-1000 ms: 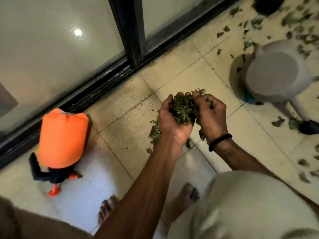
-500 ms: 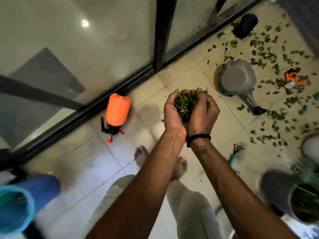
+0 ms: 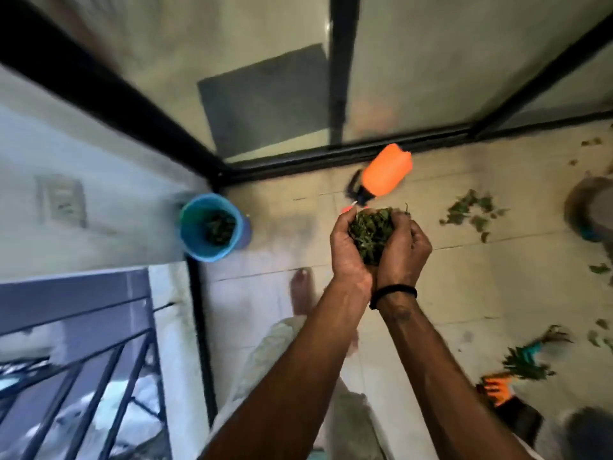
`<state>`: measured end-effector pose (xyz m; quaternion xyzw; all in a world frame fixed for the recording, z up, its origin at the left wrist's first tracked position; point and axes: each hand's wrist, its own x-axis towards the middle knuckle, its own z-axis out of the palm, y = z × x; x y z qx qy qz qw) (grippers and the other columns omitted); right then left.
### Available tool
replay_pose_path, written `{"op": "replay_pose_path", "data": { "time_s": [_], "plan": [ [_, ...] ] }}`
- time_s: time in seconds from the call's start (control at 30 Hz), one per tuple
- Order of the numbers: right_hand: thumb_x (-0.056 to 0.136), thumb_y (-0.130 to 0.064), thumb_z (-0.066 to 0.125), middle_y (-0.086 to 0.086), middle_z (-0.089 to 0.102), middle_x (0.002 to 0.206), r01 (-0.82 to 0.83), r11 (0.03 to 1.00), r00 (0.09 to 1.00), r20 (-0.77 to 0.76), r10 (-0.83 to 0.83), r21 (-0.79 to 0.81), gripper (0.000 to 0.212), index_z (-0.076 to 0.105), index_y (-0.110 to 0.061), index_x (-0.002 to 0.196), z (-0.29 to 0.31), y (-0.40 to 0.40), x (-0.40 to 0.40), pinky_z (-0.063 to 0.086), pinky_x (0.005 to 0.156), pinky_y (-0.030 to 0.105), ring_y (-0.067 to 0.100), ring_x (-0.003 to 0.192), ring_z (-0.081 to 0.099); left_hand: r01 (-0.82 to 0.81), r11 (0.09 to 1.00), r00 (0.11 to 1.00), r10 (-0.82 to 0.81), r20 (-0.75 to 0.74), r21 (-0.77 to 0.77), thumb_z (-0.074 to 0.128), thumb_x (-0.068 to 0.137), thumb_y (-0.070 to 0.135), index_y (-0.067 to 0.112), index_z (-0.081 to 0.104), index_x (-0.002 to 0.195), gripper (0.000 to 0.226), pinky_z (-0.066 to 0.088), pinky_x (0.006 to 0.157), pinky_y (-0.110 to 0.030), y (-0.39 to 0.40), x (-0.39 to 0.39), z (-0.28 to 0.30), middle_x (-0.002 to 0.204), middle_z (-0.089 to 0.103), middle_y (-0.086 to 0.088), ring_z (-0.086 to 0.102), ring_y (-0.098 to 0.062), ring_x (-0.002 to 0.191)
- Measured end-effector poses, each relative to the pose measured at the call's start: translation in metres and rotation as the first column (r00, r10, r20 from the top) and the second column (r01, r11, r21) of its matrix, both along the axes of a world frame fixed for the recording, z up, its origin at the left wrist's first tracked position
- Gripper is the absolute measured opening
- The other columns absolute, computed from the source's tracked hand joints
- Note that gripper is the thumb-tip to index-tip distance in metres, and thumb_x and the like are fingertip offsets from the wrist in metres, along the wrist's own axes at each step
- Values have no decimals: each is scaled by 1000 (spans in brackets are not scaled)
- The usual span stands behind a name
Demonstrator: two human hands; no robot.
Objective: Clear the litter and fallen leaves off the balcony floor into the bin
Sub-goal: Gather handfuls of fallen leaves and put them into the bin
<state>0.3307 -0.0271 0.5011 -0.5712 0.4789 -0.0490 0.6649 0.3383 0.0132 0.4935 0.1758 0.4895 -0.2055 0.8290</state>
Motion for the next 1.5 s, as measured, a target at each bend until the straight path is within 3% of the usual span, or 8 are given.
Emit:
{"op": "replay_pose_path", "data": {
  "time_s": [0.23, 0.33, 0.47, 0.67, 0.73, 0.97, 1.33, 1.5],
  "plan": [
    [80, -32, 67, 4, 77, 78, -146, 960, 956, -216, 199, 239, 25, 77, -10, 81, -59, 201, -6, 63, 79, 47, 30, 85, 75, -67, 968, 985, 104, -141, 243, 61, 90, 37, 12, 73, 90, 28, 57, 89, -35, 209, -15, -49, 94, 74, -9, 71, -24, 81],
    [79, -25, 71, 6, 77, 78, -123, 924, 914, -320, 248, 363, 20, 76, -6, 80, -93, 276, 13, 62, 76, 42, 29, 80, 73, -103, 958, 973, 152, -171, 267, 54, 95, 42, 9, 75, 89, 40, 60, 73, -30, 282, -2, -78, 86, 74, -10, 73, -23, 73],
    [79, -29, 74, 12, 77, 92, -50, 877, 843, -450, 294, 478, 26, 74, -6, 92, -142, 353, 35, 63, 74, 40, 29, 84, 74, -69, 930, 957, 163, -238, 360, 52, 97, 50, 5, 66, 128, 56, 57, 82, -39, 360, 23, -119, 120, 70, -19, 67, -32, 98],
    [41, -60, 77, 17, 75, 109, 113, 815, 813, -524, 253, 569, 94, 68, -17, 124, -263, 423, 42, 60, 79, 58, 40, 94, 73, -18, 946, 961, 105, -256, 323, 25, 106, 54, 9, 48, 150, 67, 39, 119, -39, 424, 49, -156, 161, 35, -20, 44, -37, 142],
    [52, -67, 72, 18, 73, 114, 137, 800, 823, -516, 236, 585, 87, 65, -20, 125, -288, 437, 44, 58, 83, 60, 42, 100, 72, -59, 926, 949, 168, -268, 372, 24, 103, 63, 15, 53, 146, 70, 49, 106, -46, 440, 55, -172, 153, 48, -18, 53, -39, 129],
    [92, -49, 59, 17, 66, 124, 329, 831, 855, -515, -60, 449, 53, 59, -13, 131, -232, 457, 74, 60, 82, 50, 39, 110, 66, -249, 890, 889, 367, -275, 383, 22, 94, 78, 21, 51, 147, 83, 45, 104, -56, 470, 64, -205, 144, 54, -17, 52, -43, 130],
    [99, -52, 44, 13, 61, 139, 359, 663, 906, -417, -77, 657, 53, 62, -20, 138, -219, 441, 74, 54, 95, 55, 39, 128, 55, -222, 827, 739, 488, -465, 516, 32, 79, 86, 31, 23, 160, 98, 28, 119, -58, 487, 72, -220, 165, 30, -1, 33, -36, 148],
    [105, -42, 41, 12, 55, 125, 373, 642, 892, -449, -51, 669, 45, 54, -11, 135, -201, 413, 66, 48, 93, 47, 31, 111, 54, -28, 855, 863, 282, -419, 518, 17, 90, 82, 25, 19, 163, 93, 22, 123, -54, 482, 72, -200, 168, 22, -3, 24, -32, 154]
  ]
}}
